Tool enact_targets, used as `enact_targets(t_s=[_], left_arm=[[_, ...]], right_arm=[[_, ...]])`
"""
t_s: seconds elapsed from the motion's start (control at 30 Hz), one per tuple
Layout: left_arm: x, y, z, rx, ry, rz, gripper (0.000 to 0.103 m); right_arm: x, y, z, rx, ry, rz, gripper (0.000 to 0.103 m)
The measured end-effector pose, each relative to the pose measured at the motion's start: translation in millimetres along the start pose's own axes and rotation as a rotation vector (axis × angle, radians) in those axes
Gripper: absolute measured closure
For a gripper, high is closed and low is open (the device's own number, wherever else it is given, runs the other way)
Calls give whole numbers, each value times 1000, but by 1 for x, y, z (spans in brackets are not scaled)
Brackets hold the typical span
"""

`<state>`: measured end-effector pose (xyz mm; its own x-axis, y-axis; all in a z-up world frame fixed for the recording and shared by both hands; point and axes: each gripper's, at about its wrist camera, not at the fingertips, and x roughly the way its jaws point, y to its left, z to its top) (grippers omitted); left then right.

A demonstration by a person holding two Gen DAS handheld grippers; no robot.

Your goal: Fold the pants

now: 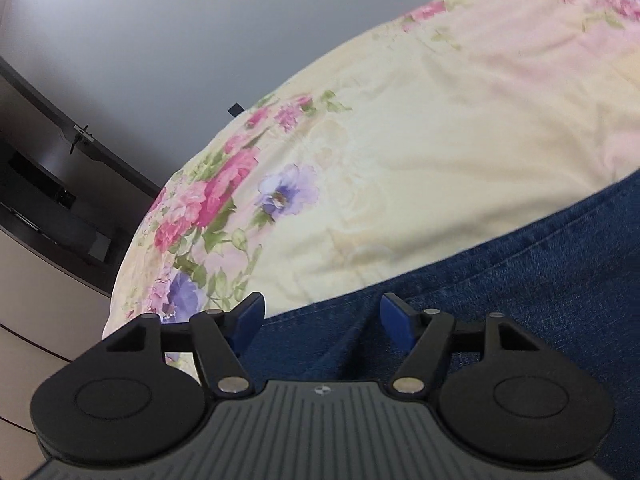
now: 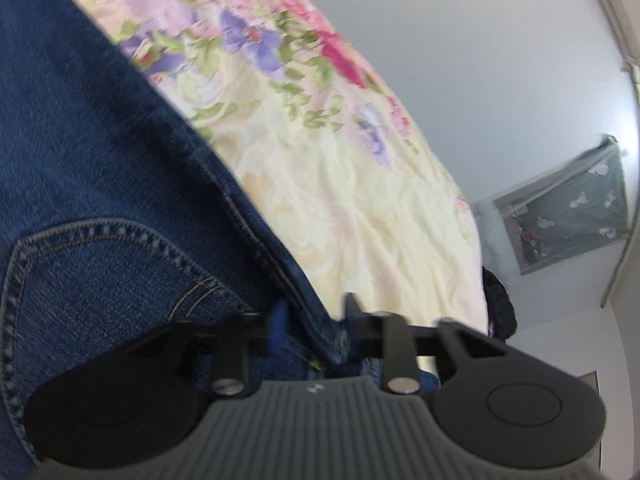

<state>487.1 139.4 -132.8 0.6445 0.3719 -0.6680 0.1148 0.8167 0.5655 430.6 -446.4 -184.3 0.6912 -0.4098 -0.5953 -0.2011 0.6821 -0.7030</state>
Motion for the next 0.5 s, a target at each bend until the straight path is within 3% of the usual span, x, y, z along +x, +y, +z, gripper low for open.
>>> enact_targets(t_s=[0.13, 0.3, 0.43, 0.5], left_arm=[[-37, 50, -6, -161, -38, -61, 24], [-71, 101, -51, -306, -63, -179, 25], [-76, 100, -90, -241, -10, -269, 27], [-72, 90, -105, -208, 25, -263, 30]], right_arm=[[-37, -12, 3, 165, -2, 8, 50], [-96, 2, -11, 392, -10, 136, 48], [-128, 36, -30, 466, -10, 192, 48], [-135, 52, -37, 467, -4, 188, 48]])
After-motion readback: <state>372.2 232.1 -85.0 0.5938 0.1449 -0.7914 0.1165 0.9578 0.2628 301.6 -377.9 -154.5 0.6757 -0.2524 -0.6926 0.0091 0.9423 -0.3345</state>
